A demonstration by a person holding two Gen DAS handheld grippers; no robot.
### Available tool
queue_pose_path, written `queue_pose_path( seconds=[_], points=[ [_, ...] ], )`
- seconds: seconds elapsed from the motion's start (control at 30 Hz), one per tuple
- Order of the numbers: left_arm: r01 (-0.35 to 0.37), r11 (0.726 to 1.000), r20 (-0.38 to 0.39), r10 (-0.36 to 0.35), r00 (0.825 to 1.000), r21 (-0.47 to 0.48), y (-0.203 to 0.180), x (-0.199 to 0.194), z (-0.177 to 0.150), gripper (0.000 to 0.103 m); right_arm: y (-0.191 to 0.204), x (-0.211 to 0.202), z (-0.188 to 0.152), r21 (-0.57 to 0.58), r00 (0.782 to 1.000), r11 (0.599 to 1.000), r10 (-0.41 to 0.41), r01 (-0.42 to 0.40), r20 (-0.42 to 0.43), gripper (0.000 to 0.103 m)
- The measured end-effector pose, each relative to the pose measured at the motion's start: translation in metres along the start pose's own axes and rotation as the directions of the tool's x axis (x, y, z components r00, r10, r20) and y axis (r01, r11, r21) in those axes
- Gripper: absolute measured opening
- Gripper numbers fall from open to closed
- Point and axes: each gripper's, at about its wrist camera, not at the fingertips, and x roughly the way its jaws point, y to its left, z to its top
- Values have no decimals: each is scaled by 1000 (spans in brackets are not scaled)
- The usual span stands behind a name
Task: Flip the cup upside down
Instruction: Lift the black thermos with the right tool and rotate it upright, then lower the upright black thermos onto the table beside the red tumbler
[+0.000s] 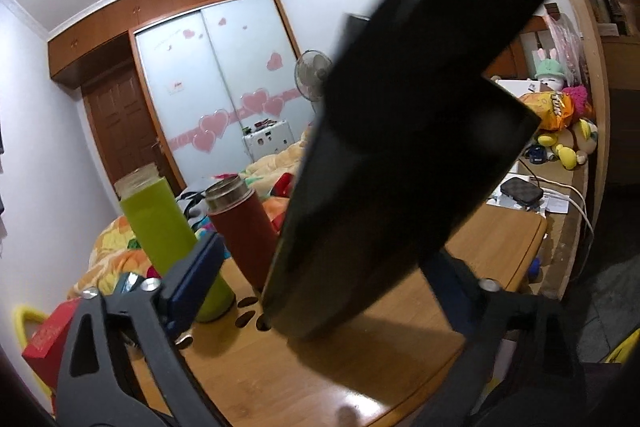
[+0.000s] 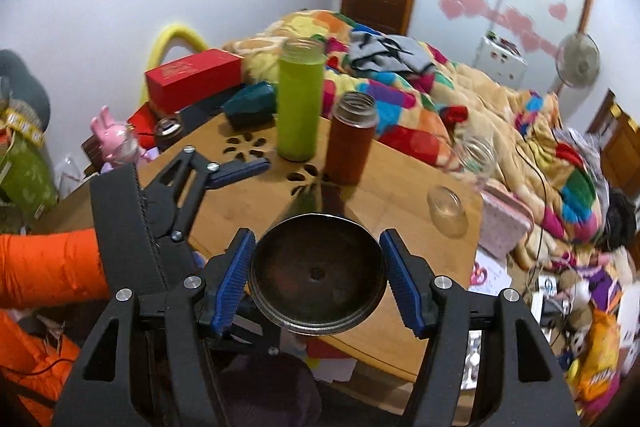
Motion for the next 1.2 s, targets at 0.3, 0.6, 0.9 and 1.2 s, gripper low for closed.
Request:
queue_pose_path(
  seconds=[0.3, 0.6, 0.9, 1.2],
  points=[
    [33, 999, -24, -33, 999, 10, -5, 1, -2, 72, 3, -12, 1, -20, 999, 999, 39, -39, -5, 61],
    [9, 992, -76, -19, 997, -123, 30, 2, 7, 64, -14, -31, 4, 81, 994, 996, -46, 38, 97, 61],
    [38, 976, -185, -79, 980, -216, 52, 17, 23, 64, -39, -7, 3, 222, 979, 968, -148, 114, 140, 62],
    [92, 937, -286, -195, 938, -337, 73, 48, 38, 64, -61, 15, -1, 360, 968, 924, -197, 131, 155, 62]
  ],
)
